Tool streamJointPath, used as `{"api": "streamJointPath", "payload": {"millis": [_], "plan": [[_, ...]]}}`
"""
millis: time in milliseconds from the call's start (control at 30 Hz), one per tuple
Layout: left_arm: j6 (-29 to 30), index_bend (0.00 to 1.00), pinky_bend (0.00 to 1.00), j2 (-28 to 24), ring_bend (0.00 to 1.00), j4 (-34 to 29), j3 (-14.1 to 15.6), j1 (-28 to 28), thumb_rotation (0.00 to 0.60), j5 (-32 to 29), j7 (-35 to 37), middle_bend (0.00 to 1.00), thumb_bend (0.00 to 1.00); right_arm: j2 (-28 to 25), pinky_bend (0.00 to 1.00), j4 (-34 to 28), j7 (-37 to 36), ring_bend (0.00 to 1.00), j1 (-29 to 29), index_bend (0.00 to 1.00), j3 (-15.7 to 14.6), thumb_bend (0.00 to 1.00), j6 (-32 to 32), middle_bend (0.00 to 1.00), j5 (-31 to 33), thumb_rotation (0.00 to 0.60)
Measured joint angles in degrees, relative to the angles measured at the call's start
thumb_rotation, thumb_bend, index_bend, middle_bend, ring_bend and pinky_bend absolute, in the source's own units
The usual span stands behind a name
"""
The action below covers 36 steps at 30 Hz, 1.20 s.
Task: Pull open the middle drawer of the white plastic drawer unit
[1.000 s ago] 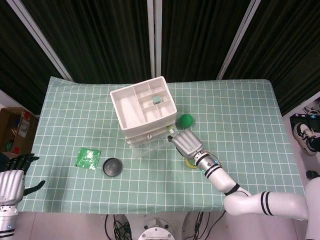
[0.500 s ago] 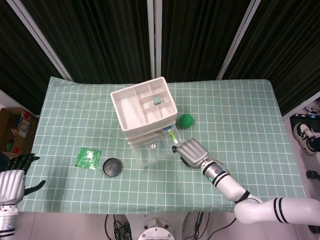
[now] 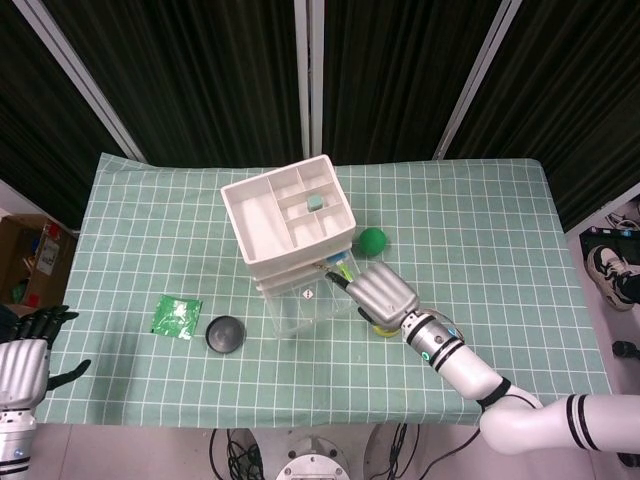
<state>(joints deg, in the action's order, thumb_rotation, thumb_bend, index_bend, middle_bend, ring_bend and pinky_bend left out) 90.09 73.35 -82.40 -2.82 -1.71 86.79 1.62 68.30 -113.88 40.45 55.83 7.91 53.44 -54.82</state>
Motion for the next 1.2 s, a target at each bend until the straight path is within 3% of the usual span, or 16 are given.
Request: {"api": "streamJointPath", "payload": {"millis": [100, 267, 767, 1200], "plan": [[0.3, 0.28, 0.20, -0.1, 0.17, -0.4, 0.2, 0.3, 0.600, 0.1, -0.3, 0.22, 0.09, 1.6, 1.00, 3.1, 2.1, 1.00, 2.3, 0.36, 0.9, 0.18, -0.4, 0.93, -1.5, 0.600], [0.8, 0.28, 0.20, -0.2, 0.17, -0.7, 0.4, 1.1, 0.600, -0.4, -0.4, 0.22, 0.09, 7.1, 1.00, 10.4, 5.2, 1.00, 6.7, 0.42, 1.6, 0.18, -2.3, 0.94, -3.5, 0.600], [1.1, 0.28, 0.20, 0.2, 0.17, 0.7, 0.7, 1.9, 0.600, -0.7, 0.9, 0.22, 0.09, 19.0, 1.00, 22.4, 4.1, 1.00, 9.4, 0.44, -0.6, 0.16, -3.3, 0.94, -5.1, 0.600], [1.2, 0.28, 0.20, 0.4, 0.17, 1.3, 0.6, 2.1, 0.600, -0.7, 1.4, 0.22, 0.09, 24.1, 1.00, 28.4, 1.4, 1.00, 8.2, 0.44, -1.6, 0.18, -3.2, 0.94, -6.9, 0.600]]}}
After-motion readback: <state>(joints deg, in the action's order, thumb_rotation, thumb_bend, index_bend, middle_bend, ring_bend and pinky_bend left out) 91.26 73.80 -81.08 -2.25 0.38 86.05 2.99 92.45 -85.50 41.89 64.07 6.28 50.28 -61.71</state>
